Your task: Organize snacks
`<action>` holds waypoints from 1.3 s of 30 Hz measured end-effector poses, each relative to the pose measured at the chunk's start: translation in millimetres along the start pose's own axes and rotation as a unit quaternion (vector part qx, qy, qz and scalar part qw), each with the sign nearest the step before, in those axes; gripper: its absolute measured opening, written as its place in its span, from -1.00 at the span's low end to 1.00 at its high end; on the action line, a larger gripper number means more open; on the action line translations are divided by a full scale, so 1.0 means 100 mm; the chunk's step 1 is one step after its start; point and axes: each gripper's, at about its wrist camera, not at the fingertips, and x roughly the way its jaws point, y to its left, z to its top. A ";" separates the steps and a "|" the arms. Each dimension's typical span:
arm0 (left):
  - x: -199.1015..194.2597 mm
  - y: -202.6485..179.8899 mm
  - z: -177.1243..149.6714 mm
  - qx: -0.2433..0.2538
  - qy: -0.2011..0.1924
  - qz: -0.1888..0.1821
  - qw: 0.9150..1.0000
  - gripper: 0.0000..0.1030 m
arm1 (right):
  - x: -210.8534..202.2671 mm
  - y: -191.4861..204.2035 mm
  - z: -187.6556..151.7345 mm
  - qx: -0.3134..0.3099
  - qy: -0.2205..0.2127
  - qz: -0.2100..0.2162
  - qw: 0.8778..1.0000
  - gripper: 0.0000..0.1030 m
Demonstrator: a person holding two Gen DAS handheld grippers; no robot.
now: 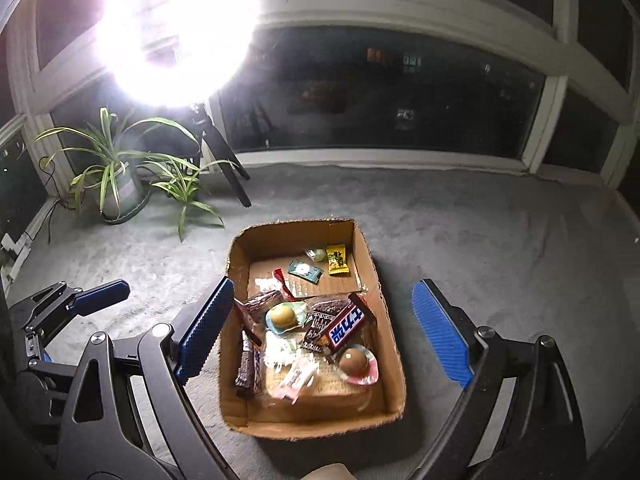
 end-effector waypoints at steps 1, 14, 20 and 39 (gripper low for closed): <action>-0.06 0.01 -0.02 0.001 -0.002 0.002 1.000 0.32 | -0.05 0.03 -0.01 -0.002 -0.004 -0.002 1.000 0.81; -0.83 0.15 -0.20 0.001 -0.042 0.033 0.999 0.32 | -0.69 0.51 -0.19 0.010 -0.039 -0.010 0.999 1.00; -1.11 0.19 -0.31 0.005 -0.055 0.058 0.997 0.56 | -0.85 0.70 -0.33 0.018 -0.041 -0.017 0.999 1.00; -1.36 0.37 -0.47 -0.027 -0.052 0.050 0.997 0.56 | -0.96 0.91 -0.42 0.007 -0.041 -0.015 0.999 1.00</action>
